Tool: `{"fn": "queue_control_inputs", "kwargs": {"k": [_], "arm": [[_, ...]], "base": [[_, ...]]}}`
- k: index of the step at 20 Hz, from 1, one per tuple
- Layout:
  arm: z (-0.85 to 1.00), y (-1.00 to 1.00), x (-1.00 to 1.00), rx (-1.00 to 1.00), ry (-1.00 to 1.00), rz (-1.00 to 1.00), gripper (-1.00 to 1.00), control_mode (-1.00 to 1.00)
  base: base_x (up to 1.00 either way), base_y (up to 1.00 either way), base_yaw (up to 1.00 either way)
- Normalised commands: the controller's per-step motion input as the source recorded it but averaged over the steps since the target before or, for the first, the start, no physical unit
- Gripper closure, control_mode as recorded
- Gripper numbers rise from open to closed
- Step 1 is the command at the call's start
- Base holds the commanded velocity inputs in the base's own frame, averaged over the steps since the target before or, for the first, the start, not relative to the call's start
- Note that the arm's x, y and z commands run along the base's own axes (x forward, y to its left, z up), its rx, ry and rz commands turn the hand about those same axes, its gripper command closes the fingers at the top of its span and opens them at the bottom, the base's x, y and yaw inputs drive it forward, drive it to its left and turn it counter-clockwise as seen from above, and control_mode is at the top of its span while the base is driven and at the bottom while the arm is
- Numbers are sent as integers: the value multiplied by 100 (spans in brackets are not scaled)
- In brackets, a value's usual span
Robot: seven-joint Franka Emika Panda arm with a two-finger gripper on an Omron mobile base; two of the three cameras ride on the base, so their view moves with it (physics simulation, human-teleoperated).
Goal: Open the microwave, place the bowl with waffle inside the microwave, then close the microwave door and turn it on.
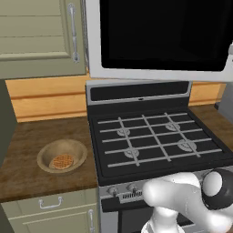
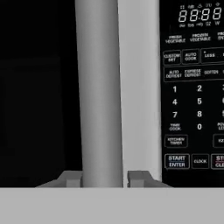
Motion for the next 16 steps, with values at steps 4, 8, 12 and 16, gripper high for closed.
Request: {"fn": "queue_control_inputs", "kwargs": {"k": [4,8,12,16], "arm": [[0,7,-100,0,0,-4,100,-100],[0,12,-100,-1,0,-2,100,-100],[1,23,-97,-2,1,0,100,-100],[0,41,-79,-6,0,0,100,-100]], "base": [[0,0,0],[0,0,0],[0,0,0],[0,0,0]]}}
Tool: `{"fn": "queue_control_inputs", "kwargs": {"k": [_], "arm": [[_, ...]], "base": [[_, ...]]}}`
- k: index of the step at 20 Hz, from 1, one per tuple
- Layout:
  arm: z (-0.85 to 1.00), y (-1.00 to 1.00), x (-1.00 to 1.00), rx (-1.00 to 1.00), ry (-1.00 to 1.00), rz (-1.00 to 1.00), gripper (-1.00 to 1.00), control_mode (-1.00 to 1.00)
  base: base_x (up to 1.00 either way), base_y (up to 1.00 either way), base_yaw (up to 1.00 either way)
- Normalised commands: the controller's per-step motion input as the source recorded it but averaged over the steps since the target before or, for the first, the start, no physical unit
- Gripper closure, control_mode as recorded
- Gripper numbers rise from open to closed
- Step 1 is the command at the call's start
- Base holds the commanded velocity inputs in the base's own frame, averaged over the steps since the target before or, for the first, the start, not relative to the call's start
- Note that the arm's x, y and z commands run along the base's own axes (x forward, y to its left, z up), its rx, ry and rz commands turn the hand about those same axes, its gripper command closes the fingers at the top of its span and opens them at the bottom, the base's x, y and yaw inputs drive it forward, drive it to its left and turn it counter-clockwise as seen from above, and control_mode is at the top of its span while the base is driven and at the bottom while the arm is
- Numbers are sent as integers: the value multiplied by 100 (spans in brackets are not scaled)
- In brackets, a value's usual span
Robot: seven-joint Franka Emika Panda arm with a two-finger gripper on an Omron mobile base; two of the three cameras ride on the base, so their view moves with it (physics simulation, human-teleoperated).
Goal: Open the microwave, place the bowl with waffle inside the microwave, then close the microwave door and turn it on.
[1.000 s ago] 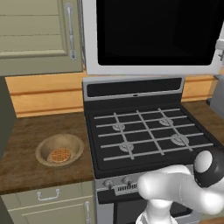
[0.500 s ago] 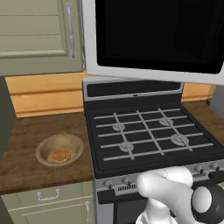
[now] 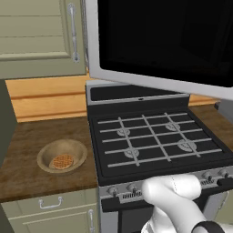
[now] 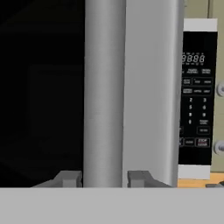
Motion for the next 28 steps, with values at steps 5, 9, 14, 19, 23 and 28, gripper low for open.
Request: {"fn": "queue_control_inputs", "kwargs": {"k": [5,9,14,19,23,28], "arm": [[0,35,-38,-5,0,0,100,-100],[0,0,0,0,0,0,100,-100],[0,0,0,0,0,0,-100,-100],[0,0,0,0,0,0,-100,-100],[0,0,0,0,0,0,-100,-100],[-1,4,-4,0,0,0,-100,-100]], "base": [[0,0,0],[0,0,0],[0,0,0],[0,0,0],[0,0,0],[0,0,0]]}}
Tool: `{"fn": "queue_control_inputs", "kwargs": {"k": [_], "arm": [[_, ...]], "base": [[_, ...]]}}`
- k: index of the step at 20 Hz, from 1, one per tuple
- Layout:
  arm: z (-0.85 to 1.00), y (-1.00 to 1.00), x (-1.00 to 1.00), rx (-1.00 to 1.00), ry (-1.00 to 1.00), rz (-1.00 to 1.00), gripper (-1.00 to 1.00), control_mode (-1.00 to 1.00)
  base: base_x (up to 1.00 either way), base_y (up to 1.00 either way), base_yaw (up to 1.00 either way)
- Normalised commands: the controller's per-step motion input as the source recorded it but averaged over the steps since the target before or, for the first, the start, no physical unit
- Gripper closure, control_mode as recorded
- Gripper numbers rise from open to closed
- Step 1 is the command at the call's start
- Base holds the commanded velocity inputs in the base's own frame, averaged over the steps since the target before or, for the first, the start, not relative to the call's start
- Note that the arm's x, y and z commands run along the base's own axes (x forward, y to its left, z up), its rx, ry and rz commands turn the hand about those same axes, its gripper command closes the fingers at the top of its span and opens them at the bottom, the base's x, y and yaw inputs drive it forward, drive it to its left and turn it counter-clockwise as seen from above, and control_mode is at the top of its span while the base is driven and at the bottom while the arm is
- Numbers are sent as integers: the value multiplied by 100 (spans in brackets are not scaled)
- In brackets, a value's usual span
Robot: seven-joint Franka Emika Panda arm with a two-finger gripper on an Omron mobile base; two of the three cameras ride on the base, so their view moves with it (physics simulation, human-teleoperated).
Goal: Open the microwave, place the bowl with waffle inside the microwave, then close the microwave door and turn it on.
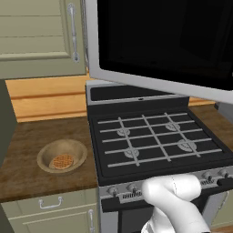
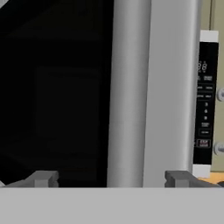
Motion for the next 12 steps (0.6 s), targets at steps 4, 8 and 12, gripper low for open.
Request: {"fn": "queue_control_inputs", "kwargs": {"k": [4,8,12], "arm": [[0,-2,-14,0,0,0,-100,-100],[21,-10,-63,0,0,0,-100,-100],[24,-13,-61,0,0,0,-100,-100]], "base": [[0,0,0],[0,0,0],[0,0,0]]}}
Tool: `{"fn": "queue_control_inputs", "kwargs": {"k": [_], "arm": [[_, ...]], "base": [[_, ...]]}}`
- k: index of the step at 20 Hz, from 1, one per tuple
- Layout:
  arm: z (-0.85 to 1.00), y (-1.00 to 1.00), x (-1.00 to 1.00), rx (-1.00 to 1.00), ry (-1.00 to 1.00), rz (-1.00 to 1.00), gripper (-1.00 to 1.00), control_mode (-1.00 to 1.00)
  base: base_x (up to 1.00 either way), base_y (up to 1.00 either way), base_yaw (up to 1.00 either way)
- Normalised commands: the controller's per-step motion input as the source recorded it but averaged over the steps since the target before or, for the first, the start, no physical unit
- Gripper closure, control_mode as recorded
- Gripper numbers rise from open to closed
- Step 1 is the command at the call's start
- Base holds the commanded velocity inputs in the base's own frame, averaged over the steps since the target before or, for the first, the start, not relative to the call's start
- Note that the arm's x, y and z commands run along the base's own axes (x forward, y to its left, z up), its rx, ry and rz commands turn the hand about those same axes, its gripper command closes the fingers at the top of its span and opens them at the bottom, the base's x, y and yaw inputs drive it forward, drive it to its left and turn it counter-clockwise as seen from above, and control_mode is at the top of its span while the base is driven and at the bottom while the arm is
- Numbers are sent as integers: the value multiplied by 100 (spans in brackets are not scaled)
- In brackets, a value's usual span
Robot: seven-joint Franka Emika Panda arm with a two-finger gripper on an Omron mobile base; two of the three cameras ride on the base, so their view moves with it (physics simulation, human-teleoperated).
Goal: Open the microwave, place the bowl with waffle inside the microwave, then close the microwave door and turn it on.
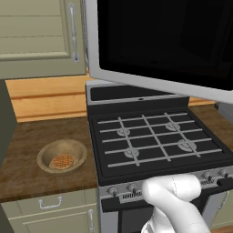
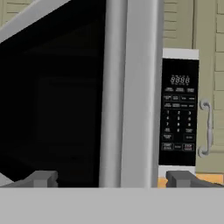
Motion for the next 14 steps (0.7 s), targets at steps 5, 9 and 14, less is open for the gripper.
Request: {"fn": "queue_control_inputs", "kwargs": {"k": [5,9,14], "arm": [[4,-65,-28,0,0,19,-100,-100],[-15,-76,20,4,0,52,-100,-100],[-17,-51,49,4,0,53,-100,-100]], "base": [[0,0,0],[0,0,0],[0,0,0]]}}
